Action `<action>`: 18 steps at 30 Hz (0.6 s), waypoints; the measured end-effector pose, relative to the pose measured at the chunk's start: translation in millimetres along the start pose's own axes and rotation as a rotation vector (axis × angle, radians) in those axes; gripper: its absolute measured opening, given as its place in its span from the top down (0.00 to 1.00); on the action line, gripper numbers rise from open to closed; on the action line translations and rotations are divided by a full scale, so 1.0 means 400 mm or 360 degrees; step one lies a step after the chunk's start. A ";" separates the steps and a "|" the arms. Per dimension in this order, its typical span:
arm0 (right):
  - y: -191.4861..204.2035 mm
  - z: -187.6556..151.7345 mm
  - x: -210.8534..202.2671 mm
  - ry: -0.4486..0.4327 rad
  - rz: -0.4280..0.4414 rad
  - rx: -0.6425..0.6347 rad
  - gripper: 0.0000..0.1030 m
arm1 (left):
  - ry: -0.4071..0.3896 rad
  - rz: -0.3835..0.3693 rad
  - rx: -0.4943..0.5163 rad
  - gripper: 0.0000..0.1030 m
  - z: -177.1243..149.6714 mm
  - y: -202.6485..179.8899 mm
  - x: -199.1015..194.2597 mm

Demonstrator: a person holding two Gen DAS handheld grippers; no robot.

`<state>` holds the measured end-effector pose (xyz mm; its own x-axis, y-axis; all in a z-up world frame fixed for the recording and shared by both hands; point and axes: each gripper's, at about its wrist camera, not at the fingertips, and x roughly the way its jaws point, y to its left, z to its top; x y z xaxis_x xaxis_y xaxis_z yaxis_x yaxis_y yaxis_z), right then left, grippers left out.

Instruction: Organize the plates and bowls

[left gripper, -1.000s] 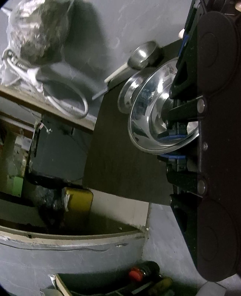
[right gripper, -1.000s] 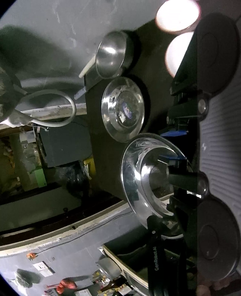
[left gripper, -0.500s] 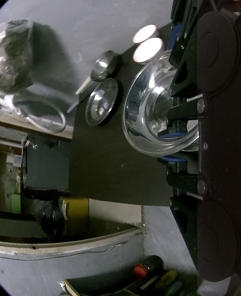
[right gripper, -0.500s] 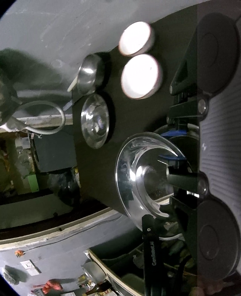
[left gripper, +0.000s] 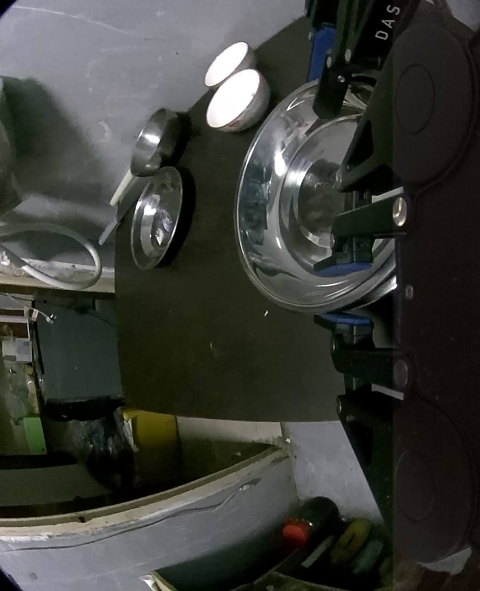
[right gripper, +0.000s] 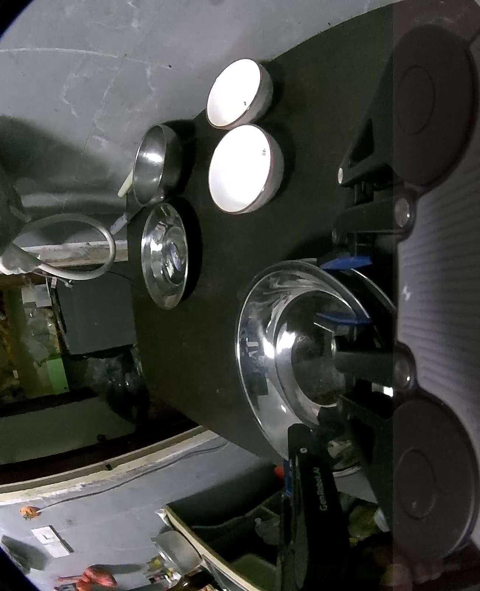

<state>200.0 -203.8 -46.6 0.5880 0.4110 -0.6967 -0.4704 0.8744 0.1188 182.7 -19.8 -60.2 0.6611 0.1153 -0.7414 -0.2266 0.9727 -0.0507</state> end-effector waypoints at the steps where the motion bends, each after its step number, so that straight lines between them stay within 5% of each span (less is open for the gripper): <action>1: 0.000 -0.002 0.002 0.0006 0.0000 -0.0003 0.72 | 0.0006 0.0000 -0.0003 0.78 -0.001 0.001 0.001; 18: -0.006 -0.014 0.022 0.0042 0.0021 0.0001 0.69 | 0.0085 -0.0021 -0.0066 0.70 -0.009 0.000 0.037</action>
<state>202.7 -203.5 -56.9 0.5642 0.4156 -0.7134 -0.4775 0.8691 0.1287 189.8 -18.8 -73.5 0.6255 0.0907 -0.7749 -0.2485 0.9647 -0.0877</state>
